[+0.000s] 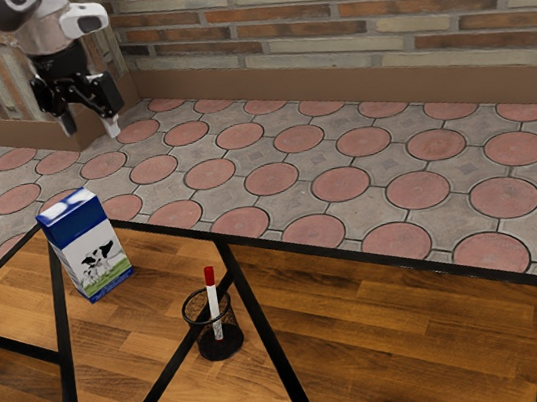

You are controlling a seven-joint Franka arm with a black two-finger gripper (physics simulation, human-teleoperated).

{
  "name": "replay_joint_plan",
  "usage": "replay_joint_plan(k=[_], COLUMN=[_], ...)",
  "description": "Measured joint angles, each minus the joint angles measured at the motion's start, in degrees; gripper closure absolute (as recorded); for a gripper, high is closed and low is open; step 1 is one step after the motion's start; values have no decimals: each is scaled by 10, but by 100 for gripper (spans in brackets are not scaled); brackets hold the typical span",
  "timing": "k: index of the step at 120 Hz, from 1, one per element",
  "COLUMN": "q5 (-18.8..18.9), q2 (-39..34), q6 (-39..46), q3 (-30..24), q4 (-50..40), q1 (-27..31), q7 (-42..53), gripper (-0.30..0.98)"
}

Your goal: Take the marker out of the pen holder and place it to the left of the pen holder.

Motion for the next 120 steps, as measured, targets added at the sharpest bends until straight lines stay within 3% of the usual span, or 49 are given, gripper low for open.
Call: replay_joint_plan(k=[7,18,30,47,79,120], q5=[9,9,-14,-30,-28,-25], q2=[-1,7,25,40,77,97], q6=[-5,4,89,182,267,301], q3=[-79,-114,-110,-107,-117,-119], q4=[-3,-24,-152,-234,-253,-275], q1=[69,89,75,54,16,-2], q7=[6,15,23,19,-54,-130], gripper=[2,2,2,2,2,2])
